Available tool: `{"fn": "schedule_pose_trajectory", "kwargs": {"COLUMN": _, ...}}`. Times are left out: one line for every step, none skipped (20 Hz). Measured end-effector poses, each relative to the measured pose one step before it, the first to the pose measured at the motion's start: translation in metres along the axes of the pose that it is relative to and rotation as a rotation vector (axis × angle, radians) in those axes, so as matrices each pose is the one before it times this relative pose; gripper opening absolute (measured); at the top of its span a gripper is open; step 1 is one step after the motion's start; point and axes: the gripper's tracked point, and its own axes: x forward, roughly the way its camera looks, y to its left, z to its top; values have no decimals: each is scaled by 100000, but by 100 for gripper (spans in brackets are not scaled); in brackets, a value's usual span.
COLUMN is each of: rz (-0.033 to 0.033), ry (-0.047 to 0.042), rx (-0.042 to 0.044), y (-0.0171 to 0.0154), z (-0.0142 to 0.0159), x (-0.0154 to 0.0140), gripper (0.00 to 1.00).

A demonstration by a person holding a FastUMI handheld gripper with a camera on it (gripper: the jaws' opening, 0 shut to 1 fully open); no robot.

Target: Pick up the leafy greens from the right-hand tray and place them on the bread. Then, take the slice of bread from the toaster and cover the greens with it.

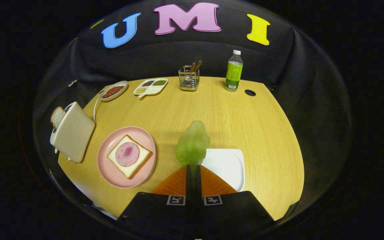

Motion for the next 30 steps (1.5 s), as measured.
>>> {"fn": "schedule_pose_trajectory", "kwargs": {"rz": 617, "ry": -962, "rx": -332, "y": 1016, "z": 525, "x": -559, "gripper": 5}}
{"fn": "schedule_pose_trajectory", "kwargs": {"rz": 497, "ry": -1006, "rx": -299, "y": 922, "z": 572, "x": -681, "gripper": 5}}
{"fn": "schedule_pose_trajectory", "kwargs": {"rz": 588, "ry": -1027, "rx": -239, "y": 1075, "z": 537, "x": -416, "gripper": 5}}
{"fn": "schedule_pose_trajectory", "kwargs": {"rz": 941, "ry": -843, "rx": 18, "y": 943, "z": 232, "x": -213, "gripper": 5}}
{"fn": "schedule_pose_trajectory", "kwargs": {"rz": 1057, "ry": 76, "rx": 40, "y": 1166, "z": 192, "x": -128, "gripper": 5}}
{"fn": "schedule_pose_trajectory", "kwargs": {"rz": 1656, "ry": -182, "rx": 71, "y": 1297, "z": 111, "x": -207, "gripper": 5}}
{"fn": "schedule_pose_trajectory", "kwargs": {"rz": 1302, "ry": -416, "rx": 16, "y": 1225, "z": 247, "x": 147, "gripper": 5}}
{"fn": "schedule_pose_trajectory", "kwargs": {"rz": 1337, "ry": -219, "rx": -254, "y": 1098, "z": 124, "x": 66, "gripper": 5}}
{"fn": "schedule_pose_trajectory", "kwargs": {"rz": 1102, "ry": -39, "rx": -600, "y": 1075, "z": 59, "x": 214, "gripper": 5}}
{"fn": "schedule_pose_trajectory", "kwargs": {"rz": 1344, "ry": 379, "rx": -984, "y": 1119, "z": -143, "x": 143, "gripper": 5}}
{"fn": "schedule_pose_trajectory", "kwargs": {"rz": 919, "ry": 527, "rx": -1398, "y": 927, "z": -208, "x": 411, "gripper": 5}}
{"fn": "schedule_pose_trajectory", "kwargs": {"rz": 507, "ry": 706, "rx": -1649, "y": 716, "z": -366, "x": 373, "gripper": 6}}
{"fn": "schedule_pose_trajectory", "kwargs": {"rz": 419, "ry": 810, "rx": -1349, "y": 612, "z": -328, "x": 667, "gripper": 5}}
{"fn": "schedule_pose_trajectory", "kwargs": {"rz": 572, "ry": 917, "rx": -800, "y": 561, "z": -343, "x": 437, "gripper": 6}}
{"fn": "schedule_pose_trajectory", "kwargs": {"rz": 532, "ry": 738, "rx": -558, "y": 523, "z": -251, "x": 548, "gripper": 5}}
{"fn": "schedule_pose_trajectory", "kwargs": {"rz": 104, "ry": 611, "rx": -692, "y": 385, "z": -243, "x": 505, "gripper": 5}}
{"fn": "schedule_pose_trajectory", "kwargs": {"rz": 25, "ry": 369, "rx": -851, "y": 309, "z": -18, "x": 582, "gripper": 6}}
{"fn": "schedule_pose_trajectory", "kwargs": {"rz": 154, "ry": 541, "rx": -714, "y": 355, "z": -106, "x": 462, "gripper": 6}}
{"fn": "schedule_pose_trajectory", "kwargs": {"rz": -175, "ry": 322, "rx": -567, "y": 244, "z": -2, "x": 527, "gripper": 6}}
{"fn": "schedule_pose_trajectory", "kwargs": {"rz": -791, "ry": 668, "rx": -413, "y": -34, "z": -164, "x": 488, "gripper": 6}}
{"fn": "schedule_pose_trajectory", "kwargs": {"rz": -591, "ry": 854, "rx": -218, "y": 71, "z": -16, "x": 554, "gripper": 7}}
{"fn": "schedule_pose_trajectory", "kwargs": {"rz": -783, "ry": 606, "rx": -214, "y": -16, "z": -98, "x": 477, "gripper": 7}}
{"fn": "schedule_pose_trajectory", "kwargs": {"rz": -1197, "ry": 449, "rx": -256, "y": -121, "z": -22, "x": 370, "gripper": 11}}
{"fn": "schedule_pose_trajectory", "kwargs": {"rz": -1121, "ry": 719, "rx": -57, "y": -241, "z": -137, "x": 464, "gripper": 11}}
{"fn": "schedule_pose_trajectory", "kwargs": {"rz": -415, "ry": 761, "rx": 435, "y": -33, "z": -101, "x": 302, "gripper": 19}}
{"fn": "schedule_pose_trajectory", "kwargs": {"rz": -385, "ry": 27, "rx": 808, "y": 63, "z": -39, "x": 175, "gripper": 20}}
{"fn": "schedule_pose_trajectory", "kwargs": {"rz": -502, "ry": -94, "rx": 490, "y": 19, "z": 112, "x": 249, "gripper": 25}}
{"fn": "schedule_pose_trajectory", "kwargs": {"rz": 304, "ry": -20, "rx": 324, "y": 151, "z": -66, "x": 91, "gripper": 26}}
{"fn": "schedule_pose_trajectory", "kwargs": {"rz": 62, "ry": 142, "rx": 139, "y": 124, "z": 42, "x": 67, "gripper": 34}}
{"fn": "schedule_pose_trajectory", "kwargs": {"rz": 499, "ry": 156, "rx": 252, "y": 173, "z": -90, "x": 26, "gripper": 51}}
